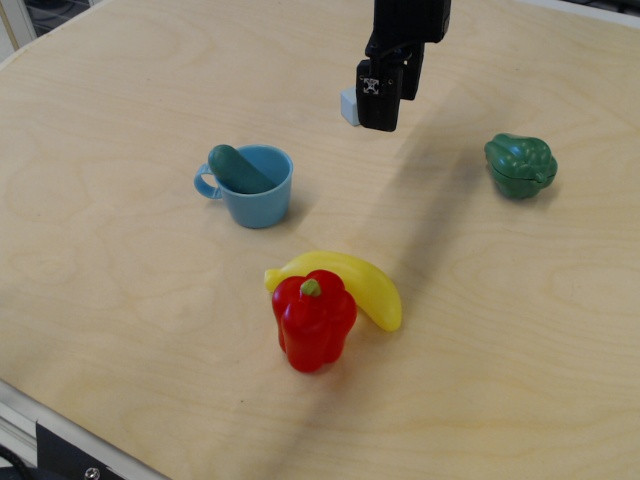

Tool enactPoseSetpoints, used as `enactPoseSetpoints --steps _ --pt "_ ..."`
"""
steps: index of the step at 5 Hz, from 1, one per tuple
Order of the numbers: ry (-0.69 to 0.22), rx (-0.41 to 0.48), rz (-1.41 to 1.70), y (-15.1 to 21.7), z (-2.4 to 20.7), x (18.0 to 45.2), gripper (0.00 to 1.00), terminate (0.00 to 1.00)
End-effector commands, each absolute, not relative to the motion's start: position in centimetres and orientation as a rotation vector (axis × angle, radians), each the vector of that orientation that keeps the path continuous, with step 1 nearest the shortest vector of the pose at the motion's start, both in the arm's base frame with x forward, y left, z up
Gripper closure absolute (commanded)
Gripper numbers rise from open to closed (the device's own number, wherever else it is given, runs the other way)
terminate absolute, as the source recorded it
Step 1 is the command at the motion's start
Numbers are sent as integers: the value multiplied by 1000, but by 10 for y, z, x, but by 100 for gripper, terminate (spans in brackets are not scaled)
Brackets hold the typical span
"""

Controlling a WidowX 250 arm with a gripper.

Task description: Take cucumber out of cup

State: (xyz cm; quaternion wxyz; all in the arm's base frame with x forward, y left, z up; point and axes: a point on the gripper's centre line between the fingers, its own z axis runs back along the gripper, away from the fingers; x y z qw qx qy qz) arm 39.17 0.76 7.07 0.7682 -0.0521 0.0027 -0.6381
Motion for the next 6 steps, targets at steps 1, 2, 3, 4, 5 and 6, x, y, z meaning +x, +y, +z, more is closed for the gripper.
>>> enactPoseSetpoints --steps 1,2,3,4,5,6 --pt "6 -113 -1385 8 71 392 0 0" --pt "45 -51 -1483 20 94 374 0 0" --pt "66 -26 -1620 37 110 357 0 0" --pt "140 -33 -1706 60 117 340 0 0" --pt "133 -80 -1771 87 118 327 0 0" --pt "92 -117 -1832 113 118 310 0 0"
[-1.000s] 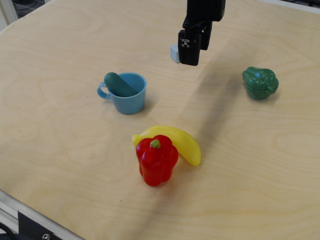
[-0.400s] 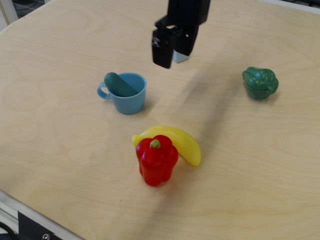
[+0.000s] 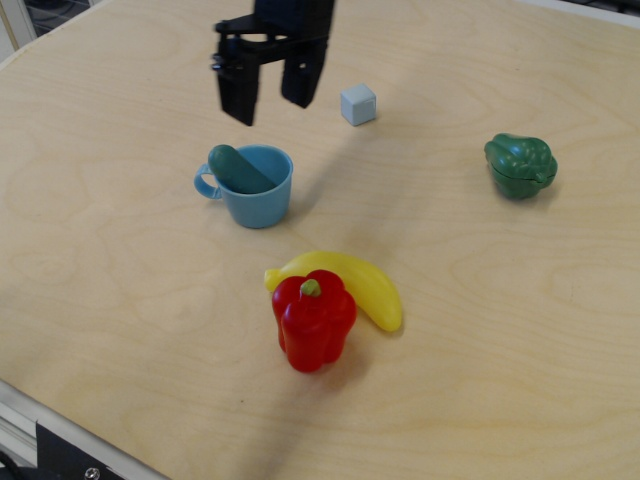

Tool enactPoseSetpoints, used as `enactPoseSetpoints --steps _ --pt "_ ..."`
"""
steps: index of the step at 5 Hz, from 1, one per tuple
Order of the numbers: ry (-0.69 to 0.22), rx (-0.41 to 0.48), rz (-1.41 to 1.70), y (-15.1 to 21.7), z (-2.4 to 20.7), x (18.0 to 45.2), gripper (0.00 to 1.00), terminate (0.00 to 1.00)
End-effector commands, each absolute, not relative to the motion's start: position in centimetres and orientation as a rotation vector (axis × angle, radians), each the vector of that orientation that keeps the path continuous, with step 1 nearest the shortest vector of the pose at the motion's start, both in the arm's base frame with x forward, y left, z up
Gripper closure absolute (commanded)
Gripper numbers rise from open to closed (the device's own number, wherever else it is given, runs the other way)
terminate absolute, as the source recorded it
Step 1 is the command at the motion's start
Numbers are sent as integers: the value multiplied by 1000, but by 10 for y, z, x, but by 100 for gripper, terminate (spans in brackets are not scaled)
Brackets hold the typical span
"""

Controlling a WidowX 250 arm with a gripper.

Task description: Take cucumber out of cup

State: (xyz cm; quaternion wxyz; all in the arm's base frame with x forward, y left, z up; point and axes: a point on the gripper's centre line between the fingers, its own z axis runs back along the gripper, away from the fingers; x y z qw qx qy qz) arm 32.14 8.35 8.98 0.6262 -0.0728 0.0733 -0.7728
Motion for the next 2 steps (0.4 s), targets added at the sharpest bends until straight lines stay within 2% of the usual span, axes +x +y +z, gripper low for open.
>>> enactPoseSetpoints --steps 1,2 --pt "56 -103 -1903 121 114 299 0 0" --pt "-41 -71 -2009 120 108 293 0 0"
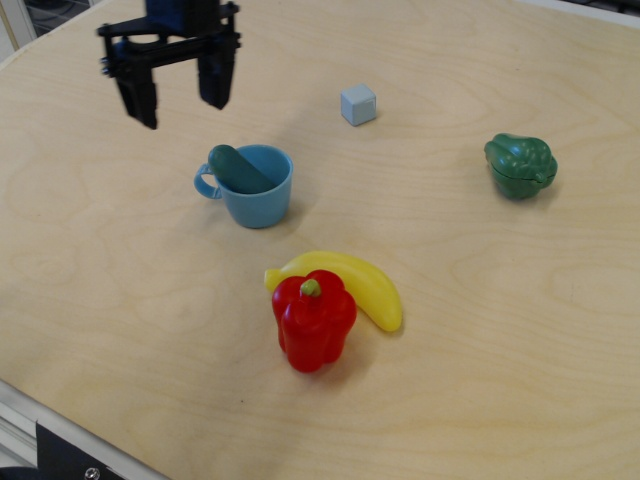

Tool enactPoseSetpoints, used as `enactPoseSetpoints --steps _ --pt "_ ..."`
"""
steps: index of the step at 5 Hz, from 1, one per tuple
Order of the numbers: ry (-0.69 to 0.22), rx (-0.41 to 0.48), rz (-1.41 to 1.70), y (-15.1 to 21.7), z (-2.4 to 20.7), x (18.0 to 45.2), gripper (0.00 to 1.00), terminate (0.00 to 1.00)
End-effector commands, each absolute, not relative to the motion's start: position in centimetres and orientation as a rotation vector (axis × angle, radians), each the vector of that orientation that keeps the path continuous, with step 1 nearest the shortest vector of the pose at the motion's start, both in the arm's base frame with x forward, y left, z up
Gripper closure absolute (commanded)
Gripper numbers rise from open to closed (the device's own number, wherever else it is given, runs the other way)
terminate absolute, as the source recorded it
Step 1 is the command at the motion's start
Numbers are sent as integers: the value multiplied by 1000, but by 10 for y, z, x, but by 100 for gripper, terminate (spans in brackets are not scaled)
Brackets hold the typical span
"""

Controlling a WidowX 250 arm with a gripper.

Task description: Take cucumber out of cup

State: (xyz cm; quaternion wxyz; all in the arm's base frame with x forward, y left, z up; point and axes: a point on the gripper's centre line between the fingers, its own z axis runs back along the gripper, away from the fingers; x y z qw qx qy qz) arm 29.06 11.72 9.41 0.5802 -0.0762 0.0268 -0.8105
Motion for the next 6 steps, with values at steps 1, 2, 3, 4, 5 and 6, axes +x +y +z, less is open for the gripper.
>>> enactPoseSetpoints --steps 1,2,3,4,5,6 --pt "-69 -8 -2022 115 100 299 0 0" --pt "-69 -1 -2054 109 90 307 0 0" --pt "-79 13 -2057 109 82 311 0 0" --pt "-102 3 -2071 104 78 313 0 0" --pt "-109 -2 -2081 102 69 316 0 0" --pt "-106 -32 -2094 98 63 318 0 0"
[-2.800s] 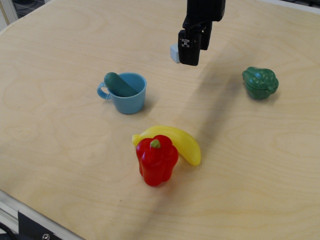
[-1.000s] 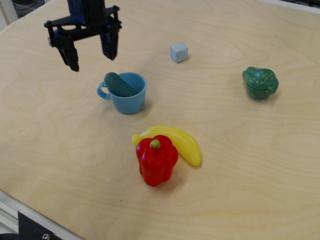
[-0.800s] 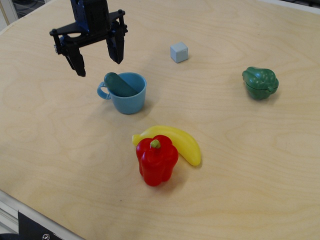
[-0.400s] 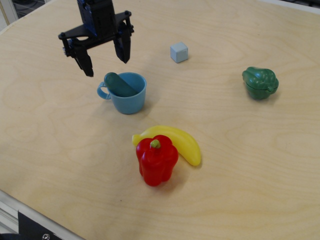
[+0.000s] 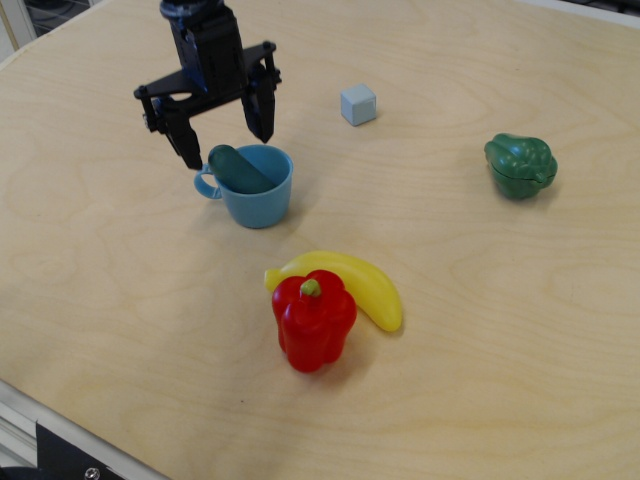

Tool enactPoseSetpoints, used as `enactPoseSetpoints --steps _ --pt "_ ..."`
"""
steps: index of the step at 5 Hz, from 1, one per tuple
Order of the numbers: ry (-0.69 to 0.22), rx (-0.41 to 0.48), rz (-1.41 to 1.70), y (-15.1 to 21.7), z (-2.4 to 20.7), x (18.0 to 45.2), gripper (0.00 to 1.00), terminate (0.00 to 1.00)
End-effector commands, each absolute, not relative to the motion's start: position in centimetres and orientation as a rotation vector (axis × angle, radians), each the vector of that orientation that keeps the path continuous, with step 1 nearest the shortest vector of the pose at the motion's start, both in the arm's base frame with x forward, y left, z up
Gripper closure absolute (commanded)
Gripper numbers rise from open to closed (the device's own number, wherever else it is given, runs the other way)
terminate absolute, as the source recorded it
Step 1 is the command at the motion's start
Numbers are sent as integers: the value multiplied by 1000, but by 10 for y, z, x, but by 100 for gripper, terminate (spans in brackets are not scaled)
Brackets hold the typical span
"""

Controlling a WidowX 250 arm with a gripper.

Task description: Take cucumber out of cup

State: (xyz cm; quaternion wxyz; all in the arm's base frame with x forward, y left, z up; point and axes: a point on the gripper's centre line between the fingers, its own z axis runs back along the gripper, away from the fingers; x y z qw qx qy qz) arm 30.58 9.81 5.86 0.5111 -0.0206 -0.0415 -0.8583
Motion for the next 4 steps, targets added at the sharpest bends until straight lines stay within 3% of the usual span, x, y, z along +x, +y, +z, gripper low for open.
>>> enactPoseSetpoints --steps 1,2,4 --pt "-84 -35 -2105 95 59 319 0 0" --pt "-73 -28 -2105 92 62 318 100 0" --pt "-56 -20 -2083 94 66 318 100 0"
